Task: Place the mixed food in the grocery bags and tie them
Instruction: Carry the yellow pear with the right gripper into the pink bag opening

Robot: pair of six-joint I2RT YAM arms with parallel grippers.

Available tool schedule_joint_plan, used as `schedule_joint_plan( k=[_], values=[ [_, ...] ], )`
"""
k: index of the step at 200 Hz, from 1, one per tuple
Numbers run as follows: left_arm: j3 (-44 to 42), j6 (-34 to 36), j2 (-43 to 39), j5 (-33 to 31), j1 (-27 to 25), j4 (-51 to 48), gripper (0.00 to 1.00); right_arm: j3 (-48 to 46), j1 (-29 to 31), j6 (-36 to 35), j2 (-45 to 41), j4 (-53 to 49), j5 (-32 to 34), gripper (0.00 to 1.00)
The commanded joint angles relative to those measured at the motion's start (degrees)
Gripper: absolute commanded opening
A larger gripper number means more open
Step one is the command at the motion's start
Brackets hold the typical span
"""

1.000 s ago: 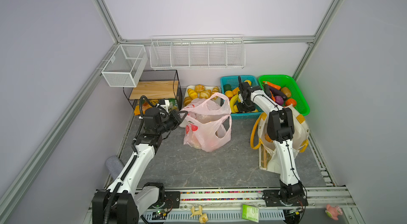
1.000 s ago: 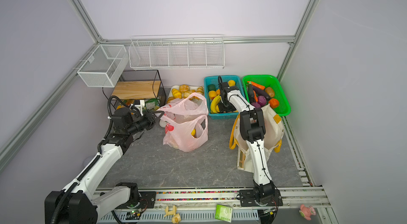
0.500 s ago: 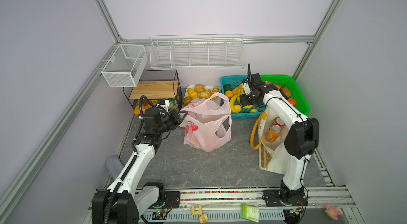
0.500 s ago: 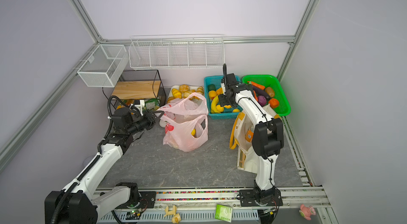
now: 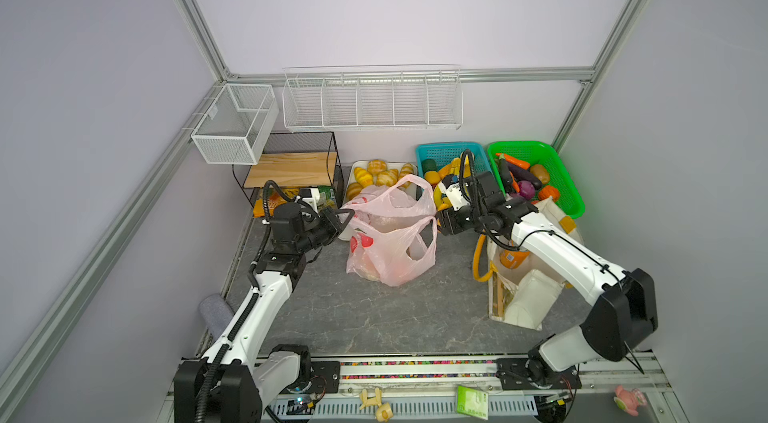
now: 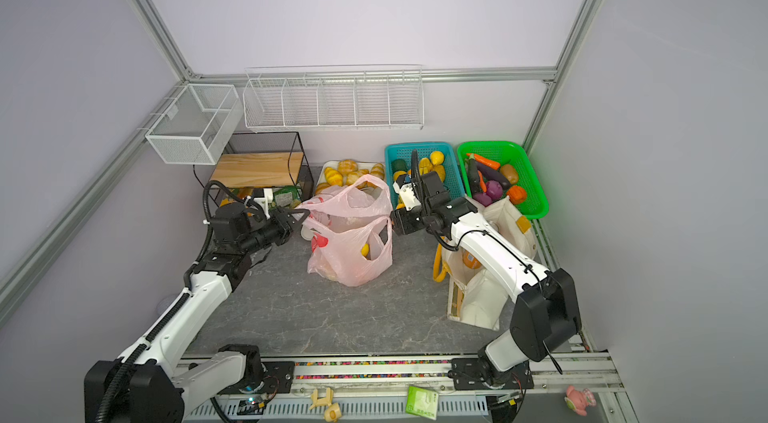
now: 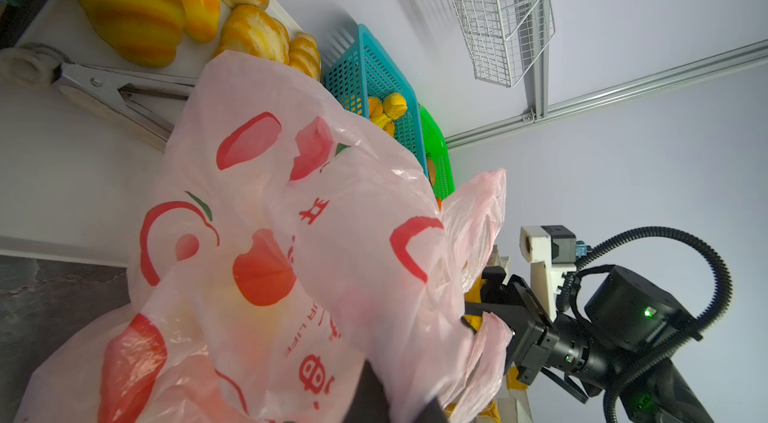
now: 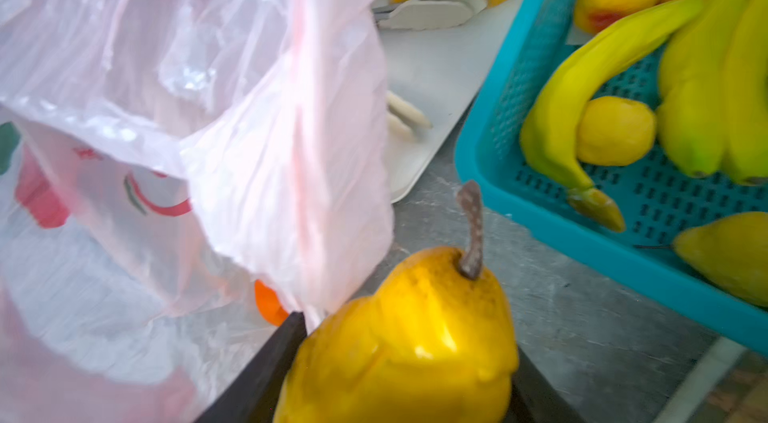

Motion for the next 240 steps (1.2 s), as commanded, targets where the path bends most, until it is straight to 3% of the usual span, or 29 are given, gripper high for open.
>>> schedule_joint_plan(
  k=[1,42,109,240],
  values=[
    [-0.73,-0.23,0.01,0.01,-0.32,1.38,0.00,-0.03,1.94,0.75,-0.91,2.71,-8.92,0.47],
    [-0.76,-0.53,-0.16,0.08,-0.32,1.57,0.00,2.73,5.74,4.11,3.01,9.51,-16.84,0.47],
    [-0.75,-0.26,-0.24,0.14,-0.32,1.12,0.00,7.19,9.35,1.85,6.31,6.91,-15.46,0.47],
    [-0.51,-0.39,0.41,0.14,-0.32,0.99,0.00,4.61,12.44,-12.36,-2.17,-11.13,-10.03,0.46]
  ],
)
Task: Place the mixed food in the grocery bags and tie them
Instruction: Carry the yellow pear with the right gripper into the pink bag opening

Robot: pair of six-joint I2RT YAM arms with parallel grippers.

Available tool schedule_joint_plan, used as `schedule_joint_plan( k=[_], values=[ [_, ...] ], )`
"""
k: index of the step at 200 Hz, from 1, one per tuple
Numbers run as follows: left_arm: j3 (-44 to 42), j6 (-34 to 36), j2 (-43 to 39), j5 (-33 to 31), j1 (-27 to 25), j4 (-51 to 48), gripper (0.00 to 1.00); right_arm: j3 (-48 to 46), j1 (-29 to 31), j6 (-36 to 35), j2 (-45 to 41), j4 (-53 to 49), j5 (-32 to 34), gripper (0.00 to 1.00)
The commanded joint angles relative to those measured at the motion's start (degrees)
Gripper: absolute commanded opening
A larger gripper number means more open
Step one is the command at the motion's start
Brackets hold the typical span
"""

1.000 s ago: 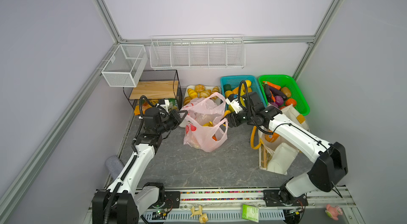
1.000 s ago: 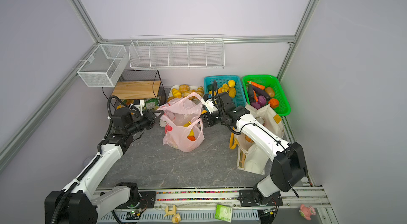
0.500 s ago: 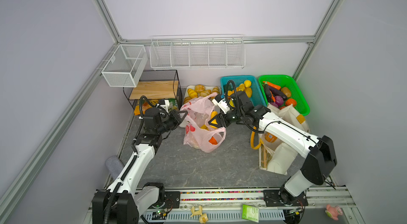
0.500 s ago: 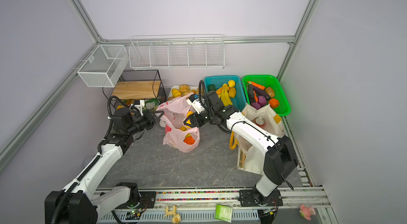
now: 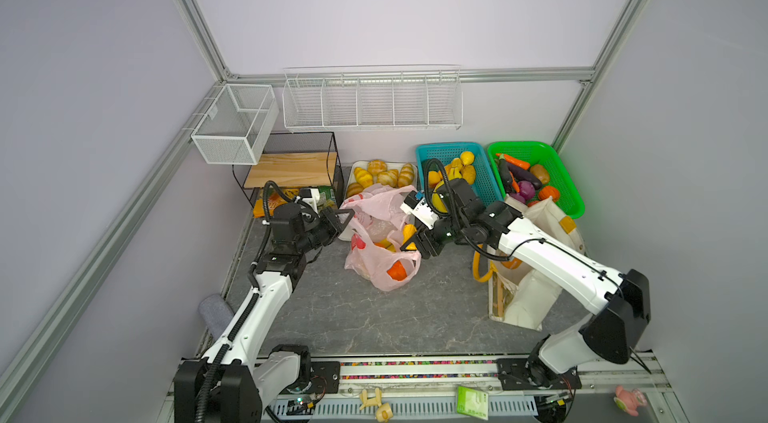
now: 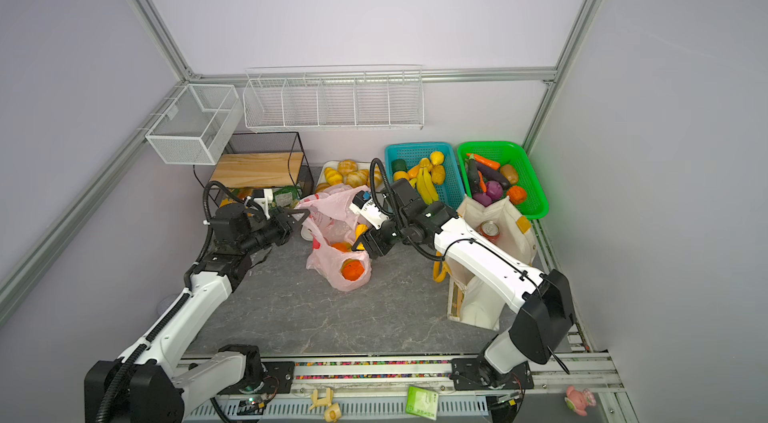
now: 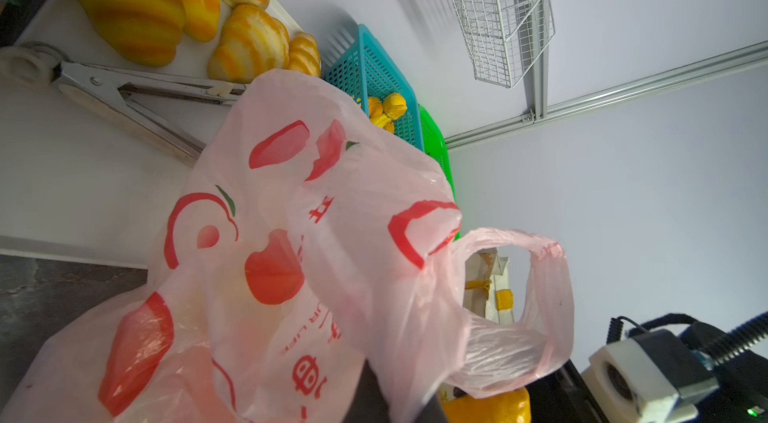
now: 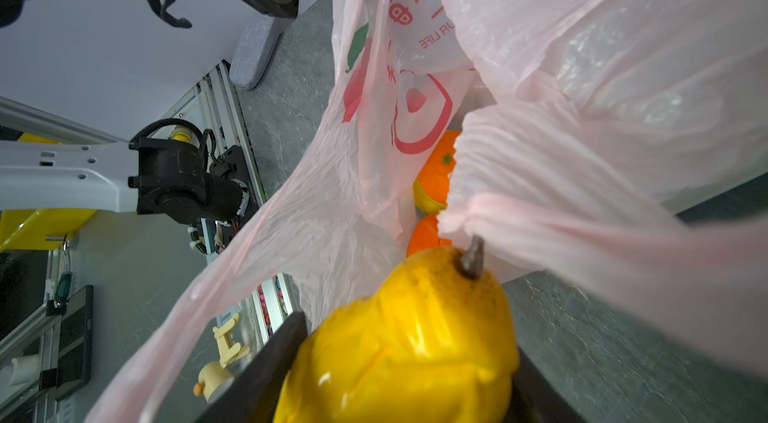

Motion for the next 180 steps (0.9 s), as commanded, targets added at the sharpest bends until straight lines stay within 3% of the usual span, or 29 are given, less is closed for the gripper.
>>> schedule_joint_plan(
  k=[1,44,66,81,115,180],
  values=[
    [-0.30,-0.13,0.43,0.08,-0.29,0.73,0.00,-1.35,0.28,-3.89,-2.20,-4.75,1.75,0.46],
    [-0.23,0.05,0.36,-0.12,-0.29,0.40,0.00,-5.86,0.33,-0.66,-2.47,-0.84,-1.47,0.46],
    [-0.30,0.05,0.36,-0.13,-0.29,0.23,0.00,-10.09,-0.86,7.73,-3.54,3.31,10.58,0.47],
    [-0.30,0.06,0.45,-0.14,-0.29,0.30,0.00,-14.96,-2.38,13.54,-5.81,8.87,13.87,0.44],
    [-0.21,-0.16,0.54,-0.03,-0.30,0.40,0.00,-24.90,-0.53,14.67,-13.06,22.18,8.65,0.44],
    [-0.17,-0.26,0.61,-0.12,-0.38,0.47,0.00,-21.22,5.02,11.07,-10.30,24.71,3.75,0.44]
  ],
)
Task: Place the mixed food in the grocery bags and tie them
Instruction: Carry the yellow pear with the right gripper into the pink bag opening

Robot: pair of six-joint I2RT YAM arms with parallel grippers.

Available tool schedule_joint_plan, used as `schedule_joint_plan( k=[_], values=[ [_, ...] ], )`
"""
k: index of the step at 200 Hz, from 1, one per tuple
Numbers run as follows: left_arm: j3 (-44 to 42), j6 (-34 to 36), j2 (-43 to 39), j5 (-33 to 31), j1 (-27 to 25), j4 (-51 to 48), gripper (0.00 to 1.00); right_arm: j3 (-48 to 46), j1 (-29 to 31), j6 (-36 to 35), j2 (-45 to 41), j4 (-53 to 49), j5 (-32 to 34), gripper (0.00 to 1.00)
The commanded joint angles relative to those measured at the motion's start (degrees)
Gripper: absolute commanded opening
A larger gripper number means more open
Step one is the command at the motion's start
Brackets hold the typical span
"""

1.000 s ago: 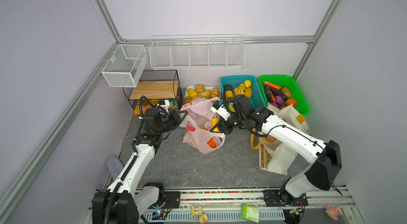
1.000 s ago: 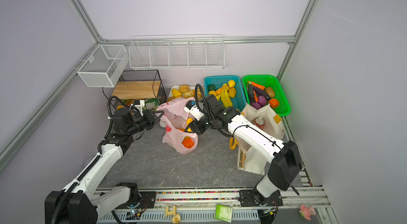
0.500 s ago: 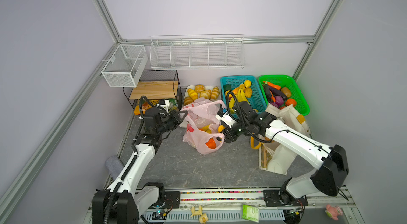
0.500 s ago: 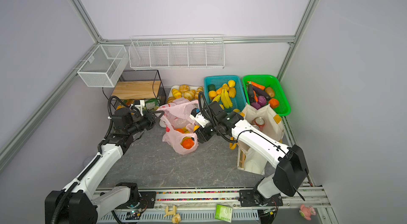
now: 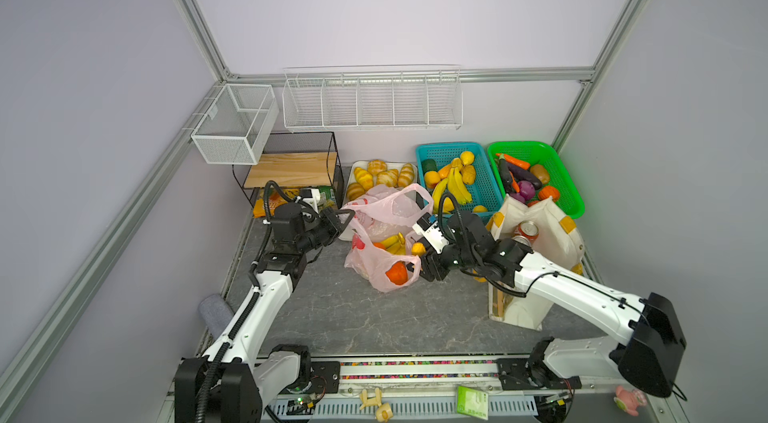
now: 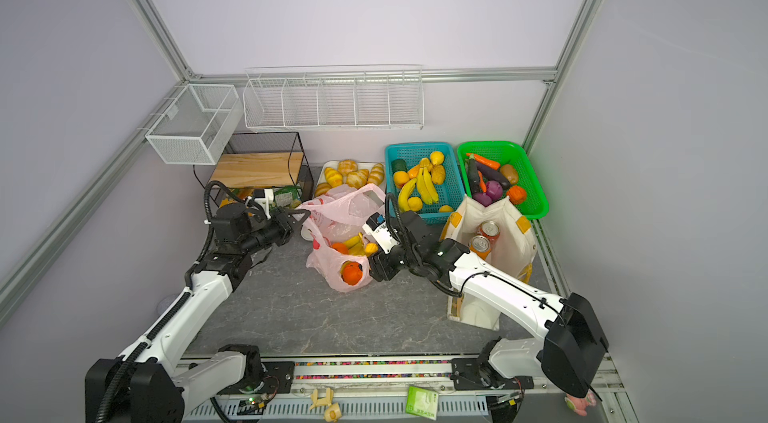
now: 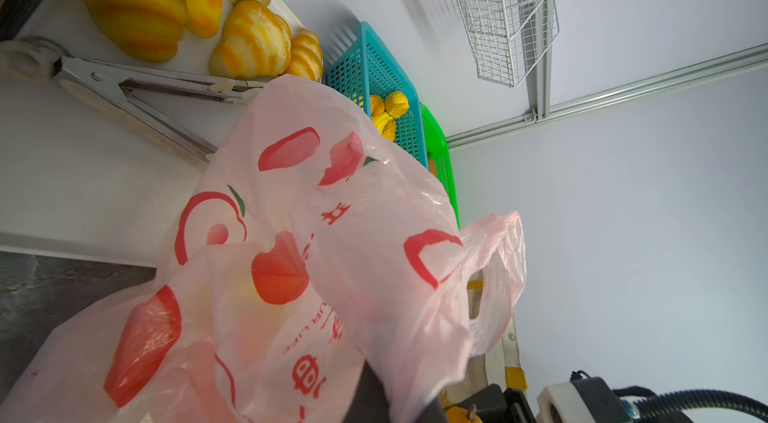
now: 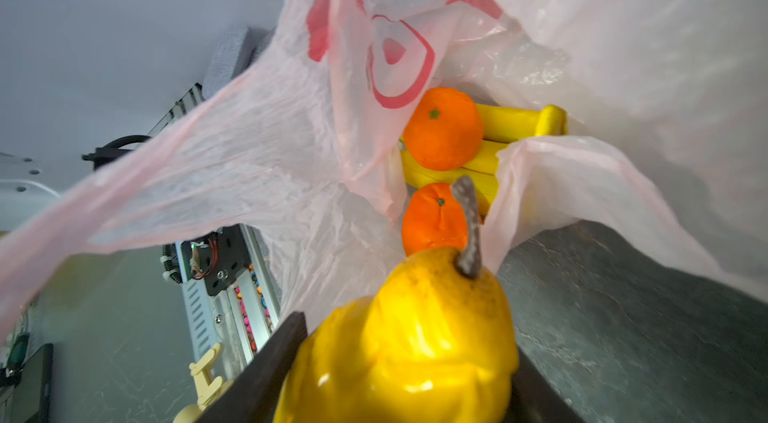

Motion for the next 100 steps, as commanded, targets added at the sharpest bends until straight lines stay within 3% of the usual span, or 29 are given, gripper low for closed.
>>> schedule_joint_plan(
  k=[1,41,100],
  values=[
    [-0.14,-0.13,0.27,-0.10,-0.30,0.50,0.00,2.03,0.64,-0.65,1.49,4.65,-2.65,0.44],
    [-0.03,-0.14,-0.03,0.12,-0.34,0.44,0.00,8.12,1.37,1.03,7.69,11.10,-1.86,0.44],
    [0.14,-0.23,-0.29,0.08,-0.39,0.57,0.00,13.01,2.17,-1.73,20.37,19.10,9.60,0.44]
  ],
)
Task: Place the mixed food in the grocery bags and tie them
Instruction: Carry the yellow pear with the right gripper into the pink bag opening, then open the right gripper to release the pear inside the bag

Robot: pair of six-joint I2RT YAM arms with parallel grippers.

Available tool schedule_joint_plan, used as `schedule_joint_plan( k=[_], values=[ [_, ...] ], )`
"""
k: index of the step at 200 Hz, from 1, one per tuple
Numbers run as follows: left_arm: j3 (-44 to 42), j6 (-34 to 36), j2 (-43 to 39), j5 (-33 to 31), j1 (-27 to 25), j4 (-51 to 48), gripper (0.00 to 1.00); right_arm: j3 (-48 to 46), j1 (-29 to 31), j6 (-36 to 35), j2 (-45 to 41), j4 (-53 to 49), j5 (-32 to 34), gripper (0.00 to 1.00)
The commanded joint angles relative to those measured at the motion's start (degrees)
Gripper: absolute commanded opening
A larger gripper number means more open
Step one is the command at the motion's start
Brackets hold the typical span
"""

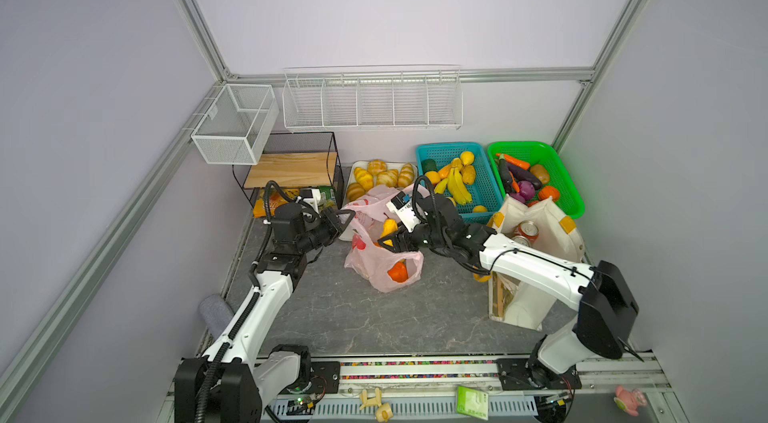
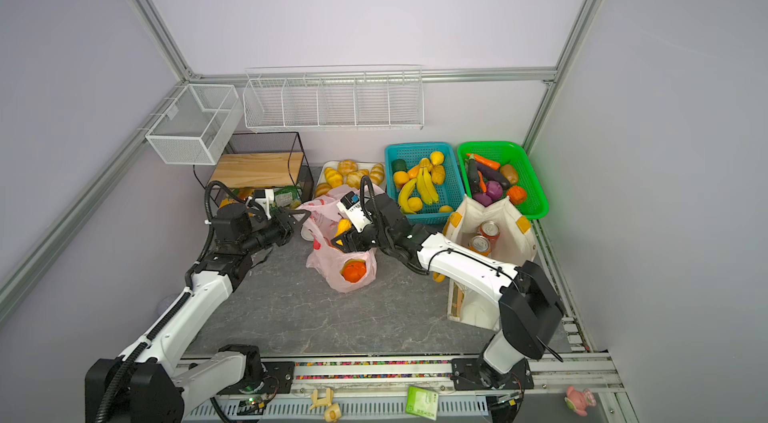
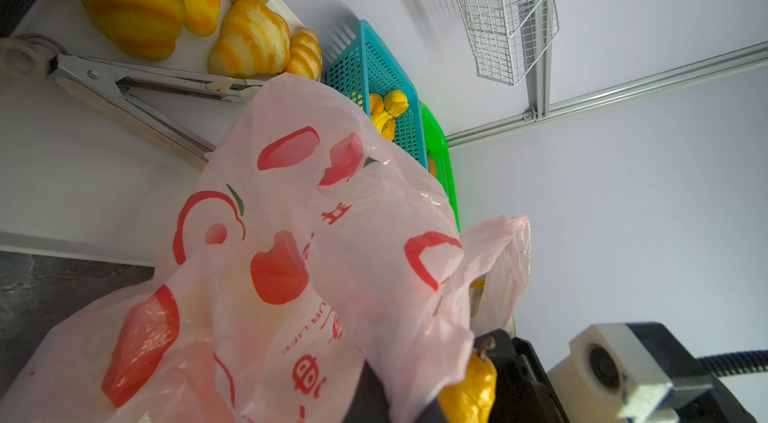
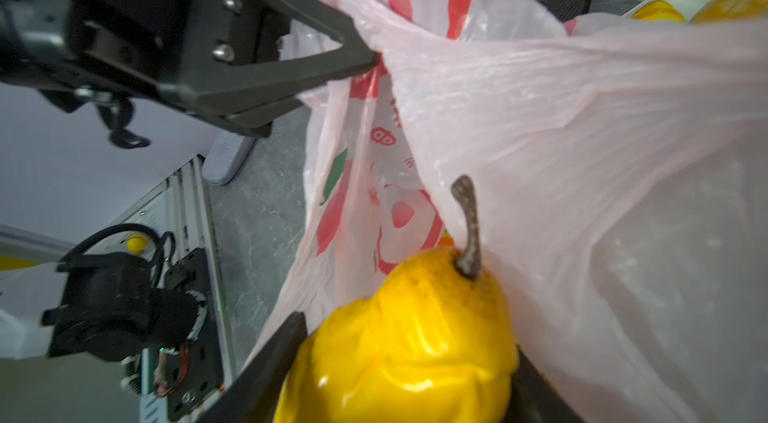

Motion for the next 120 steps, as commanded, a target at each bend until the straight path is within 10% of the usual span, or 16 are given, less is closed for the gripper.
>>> schedule_joint_plan(
  k=[1,54,120],
  values=[
    [0.14,-0.21,-0.29,0.01,-0.17,0.61,0.00,0.61,0.53,-1.89,3.66,5.39,5.66,0.44],
    [0.18,-0.32,-0.21,0.18,-0.42,0.63,0.00,0.60,0.49,-6.60,10.39,12.66,16.51,0.46],
    [0.54,-0.47,0.12,0.18,-0.52,0.70,0.00,0.16,1.12,-5.61,15.65,21.32,14.07,0.57]
  ],
)
